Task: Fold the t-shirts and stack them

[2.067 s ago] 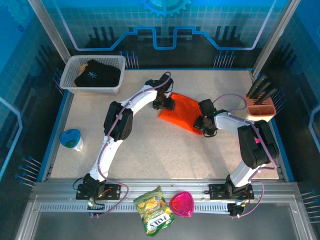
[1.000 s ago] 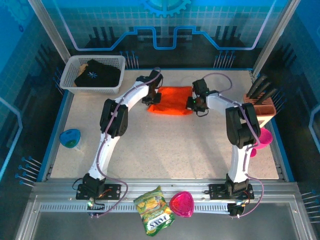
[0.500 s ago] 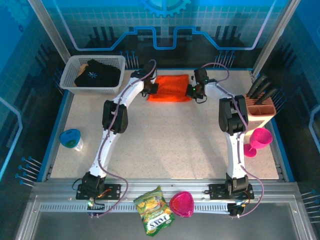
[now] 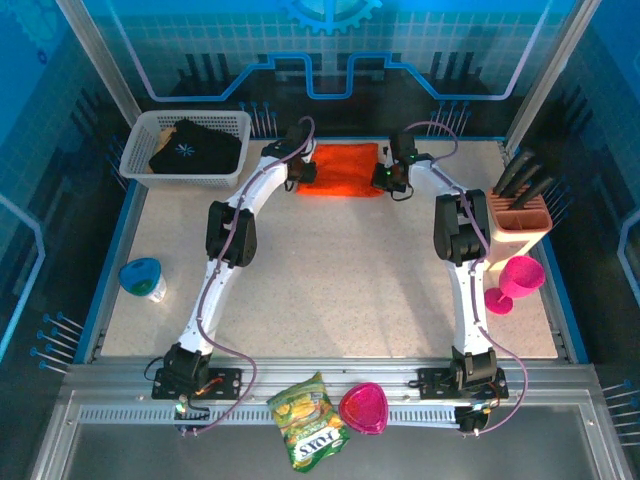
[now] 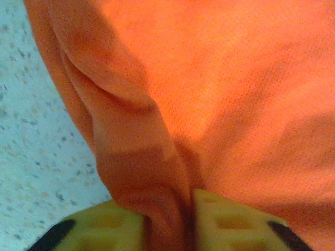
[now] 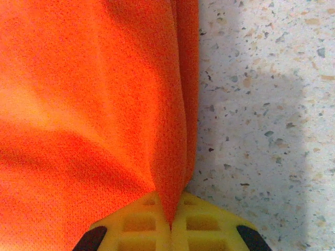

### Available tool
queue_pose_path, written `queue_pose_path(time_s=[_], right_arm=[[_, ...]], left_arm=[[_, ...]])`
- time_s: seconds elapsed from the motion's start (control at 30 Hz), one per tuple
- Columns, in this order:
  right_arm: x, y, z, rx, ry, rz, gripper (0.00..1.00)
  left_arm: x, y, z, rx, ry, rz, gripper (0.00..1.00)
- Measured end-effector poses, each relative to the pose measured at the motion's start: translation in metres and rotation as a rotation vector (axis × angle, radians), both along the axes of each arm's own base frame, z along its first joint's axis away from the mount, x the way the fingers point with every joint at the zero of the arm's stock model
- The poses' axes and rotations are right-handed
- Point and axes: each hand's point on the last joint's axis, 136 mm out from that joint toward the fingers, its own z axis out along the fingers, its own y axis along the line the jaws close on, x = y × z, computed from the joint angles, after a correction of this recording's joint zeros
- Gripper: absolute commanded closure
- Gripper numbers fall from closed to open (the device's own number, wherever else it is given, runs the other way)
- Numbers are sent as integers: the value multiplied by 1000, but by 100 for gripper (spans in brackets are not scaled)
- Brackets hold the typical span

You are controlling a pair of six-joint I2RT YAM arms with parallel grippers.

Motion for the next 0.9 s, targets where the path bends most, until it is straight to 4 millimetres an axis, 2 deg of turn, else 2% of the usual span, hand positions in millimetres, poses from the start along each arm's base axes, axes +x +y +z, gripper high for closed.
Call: queue_pose_path(time_s=[0.17,0.23,0.3,0.37,0.4,0.43,0.53,0.67,0.73,0.8,0.9], right_arm=[[-3,-4,-1,16,19,24,49],[-3,-2,2,31,16,49,35],[-4,1,5,28,12,73,25],[-8,-1,10,11,13,92,6],[-10,-5,15,-4,14,95,0],[-12,-7,20,-12,12,97,0],[-19,-17,51,-40,-22,94,0],[-39,-29,110,-72,-111,89,0],[-55,-34,136,-85,-158,87,0],[-75,-40,158,-101,-207,83,0],[-110,-49,175,-123,-267,77,0]], left_arm=[[4,8,1,9,-8,10,3],[5,11,1,7,-8,19,1],[5,13,4,8,-13,18,1],[6,14,12,5,-25,20,1],[7,14,21,0,-39,21,1],[8,14,32,-5,-54,21,1],[7,14,84,-28,-133,22,1],[-8,19,183,-78,-296,25,1],[-25,23,232,-108,-387,29,1],[-51,31,276,-142,-475,36,1],[-92,44,315,-169,-574,49,1]])
